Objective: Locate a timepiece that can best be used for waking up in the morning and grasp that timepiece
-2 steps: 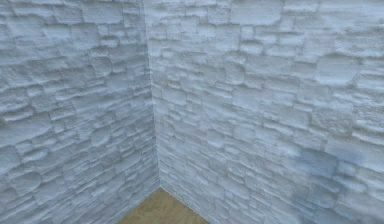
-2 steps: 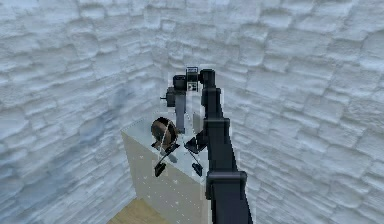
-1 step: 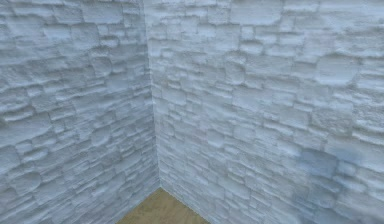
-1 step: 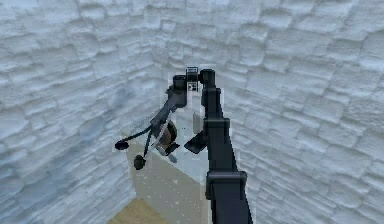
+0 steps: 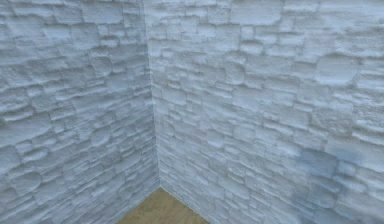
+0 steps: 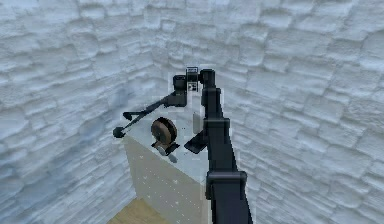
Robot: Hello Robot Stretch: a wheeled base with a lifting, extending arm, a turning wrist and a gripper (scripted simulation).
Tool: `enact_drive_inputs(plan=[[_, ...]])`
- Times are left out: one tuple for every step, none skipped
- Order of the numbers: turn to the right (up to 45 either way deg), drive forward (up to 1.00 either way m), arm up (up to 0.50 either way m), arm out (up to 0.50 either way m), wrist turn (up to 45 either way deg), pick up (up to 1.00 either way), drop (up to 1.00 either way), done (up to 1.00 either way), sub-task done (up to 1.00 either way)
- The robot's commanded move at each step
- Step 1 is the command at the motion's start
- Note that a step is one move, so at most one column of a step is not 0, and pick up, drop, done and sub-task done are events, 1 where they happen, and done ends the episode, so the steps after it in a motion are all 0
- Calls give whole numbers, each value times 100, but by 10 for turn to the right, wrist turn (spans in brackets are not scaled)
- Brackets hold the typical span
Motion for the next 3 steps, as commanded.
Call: enact_drive_inputs(plan=[[0, 0, 0, 0, 450, 0, 0, 0, 0], [0, 0, 0, 0, 150, 0, 0, 0, 0], [0, 0, -30, 0, 0, 0, 0, 0, 0]])
